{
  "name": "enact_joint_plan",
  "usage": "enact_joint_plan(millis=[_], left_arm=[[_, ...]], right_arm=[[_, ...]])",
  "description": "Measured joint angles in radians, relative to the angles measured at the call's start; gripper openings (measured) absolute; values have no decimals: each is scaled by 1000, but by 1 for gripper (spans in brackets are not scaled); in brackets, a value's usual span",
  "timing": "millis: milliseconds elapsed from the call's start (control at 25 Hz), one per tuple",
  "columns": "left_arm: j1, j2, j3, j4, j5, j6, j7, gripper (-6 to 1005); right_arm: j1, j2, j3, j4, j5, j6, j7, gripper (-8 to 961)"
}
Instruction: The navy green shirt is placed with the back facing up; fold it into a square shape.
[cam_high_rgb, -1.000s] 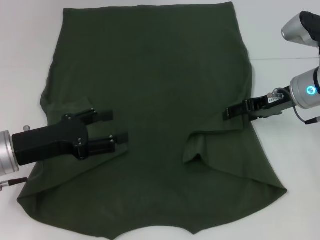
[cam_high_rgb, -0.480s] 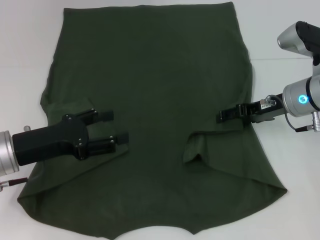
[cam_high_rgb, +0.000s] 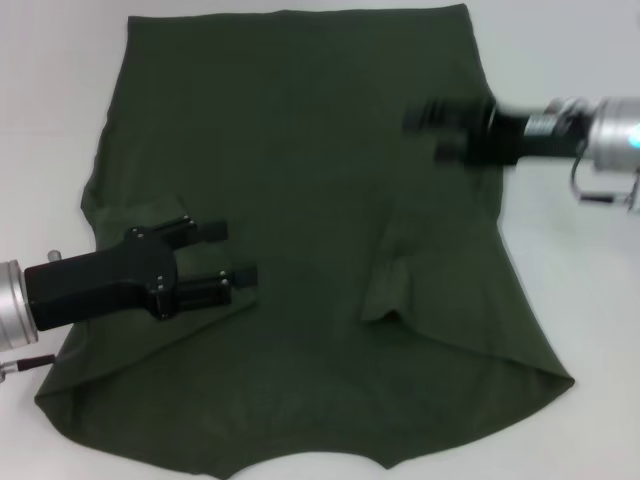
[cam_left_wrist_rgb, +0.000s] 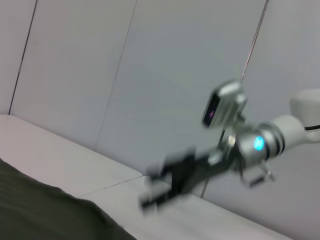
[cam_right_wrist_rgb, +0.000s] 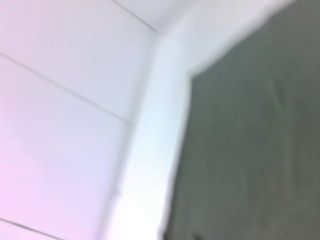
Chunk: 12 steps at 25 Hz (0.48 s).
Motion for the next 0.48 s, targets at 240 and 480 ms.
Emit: enact_joint_plan(millis=[240, 480], left_arm=[[5, 0, -4, 0, 0, 9, 0, 860], [1, 3, -9, 1, -22, 39, -74, 860]], right_arm=[[-34, -25, 12, 0, 95, -43, -36, 930], [-66, -74, 55, -74, 180, -178, -101, 930]])
